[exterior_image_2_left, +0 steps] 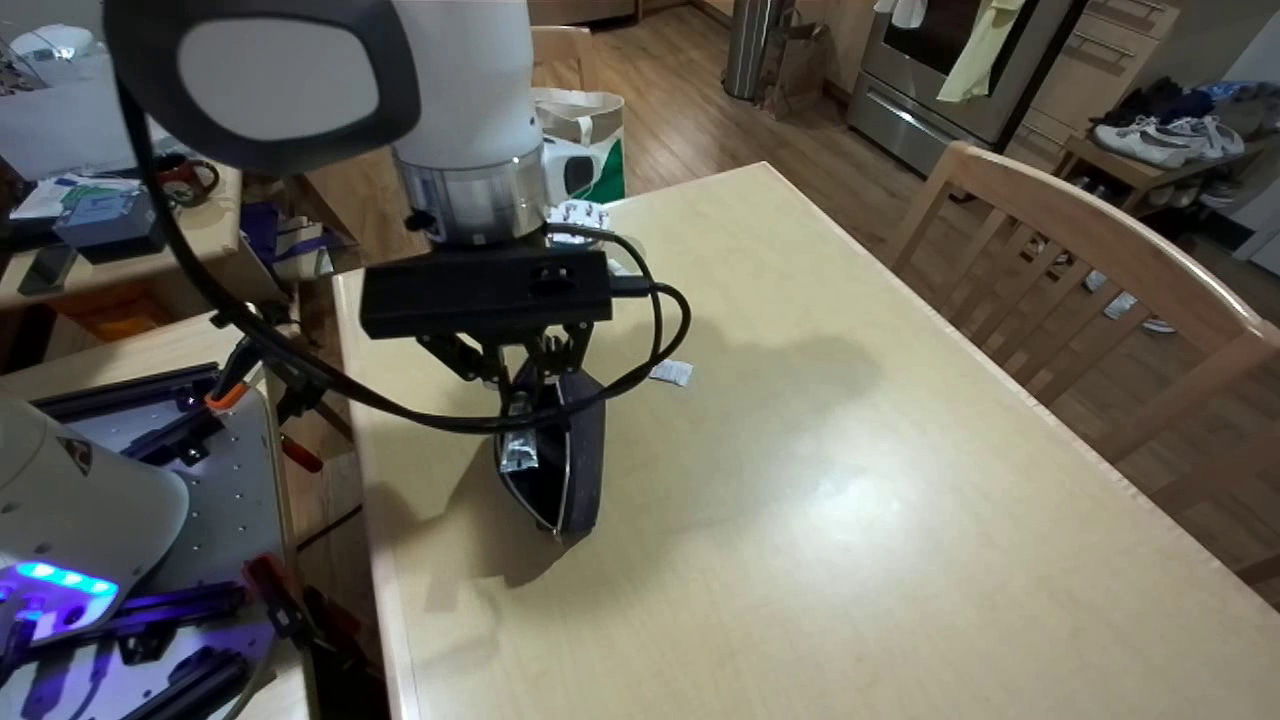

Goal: Put the tube in the bag

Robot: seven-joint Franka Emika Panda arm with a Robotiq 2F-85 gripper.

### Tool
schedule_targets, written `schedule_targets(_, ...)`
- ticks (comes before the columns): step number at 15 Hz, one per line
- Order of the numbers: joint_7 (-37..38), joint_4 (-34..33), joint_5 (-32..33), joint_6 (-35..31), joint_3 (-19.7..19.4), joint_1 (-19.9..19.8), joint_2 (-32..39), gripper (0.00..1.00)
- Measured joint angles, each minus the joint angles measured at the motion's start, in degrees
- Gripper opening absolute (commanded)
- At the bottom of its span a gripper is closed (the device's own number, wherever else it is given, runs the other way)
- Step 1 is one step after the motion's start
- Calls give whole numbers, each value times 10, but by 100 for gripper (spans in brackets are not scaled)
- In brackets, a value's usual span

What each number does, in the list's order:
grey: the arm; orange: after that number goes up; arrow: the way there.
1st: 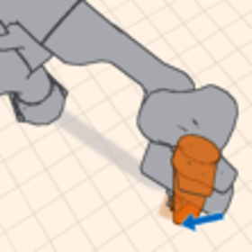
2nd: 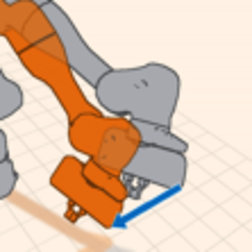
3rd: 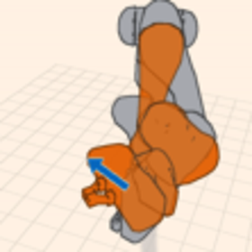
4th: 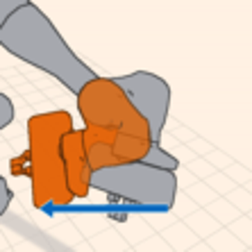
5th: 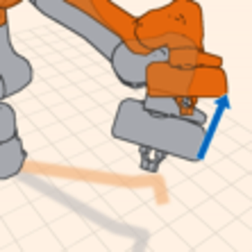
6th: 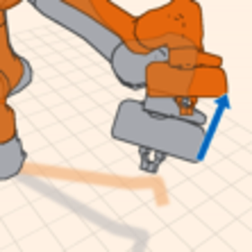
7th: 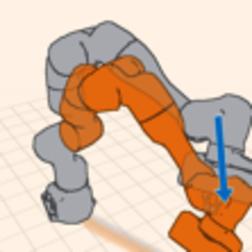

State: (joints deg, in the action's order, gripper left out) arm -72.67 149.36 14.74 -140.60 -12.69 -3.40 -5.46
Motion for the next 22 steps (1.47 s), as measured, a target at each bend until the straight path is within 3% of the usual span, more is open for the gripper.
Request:
schedule_targets(1, -5, 0, -4, -17, 0, -2, 6, 10)
schedule_targets(2, -13, 0, -12, -33, 0, -3, 12, 48)
schedule_targets(4, -31, 0, -32, -61, 0, -3, 23, 55)
schedule_targets(11, -81, 0, -111, -80, 2, -3, 34, 98)
schedule_targets(13, -73, 0, -111, -62, 2, -3, 30, 100)
schedule_targets(22, 89, -4, -132, 143, 20, -2, -82, 100)
